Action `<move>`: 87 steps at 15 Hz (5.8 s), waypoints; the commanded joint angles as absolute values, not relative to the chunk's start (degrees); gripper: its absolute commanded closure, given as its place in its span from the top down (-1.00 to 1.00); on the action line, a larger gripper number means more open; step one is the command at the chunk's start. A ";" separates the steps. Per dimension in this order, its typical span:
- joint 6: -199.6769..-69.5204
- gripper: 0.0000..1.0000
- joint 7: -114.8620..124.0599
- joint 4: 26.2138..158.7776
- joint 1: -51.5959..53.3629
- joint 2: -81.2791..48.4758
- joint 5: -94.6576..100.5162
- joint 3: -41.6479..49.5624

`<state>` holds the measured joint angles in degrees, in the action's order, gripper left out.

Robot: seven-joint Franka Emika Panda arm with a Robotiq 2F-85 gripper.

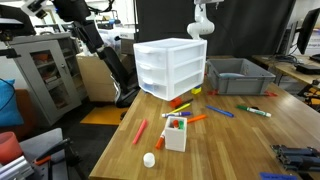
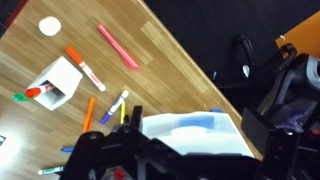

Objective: Open the top drawer of the plastic cabinet

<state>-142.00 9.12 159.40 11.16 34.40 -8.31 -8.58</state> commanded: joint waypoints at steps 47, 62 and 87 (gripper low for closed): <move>-197.98 1.00 28.69 140.44 17.18 5.65 -61.01 -8.74; -197.08 1.00 42.27 143.27 28.26 7.56 -54.11 -5.45; -198.12 1.00 81.62 147.37 32.81 -1.23 -15.99 8.17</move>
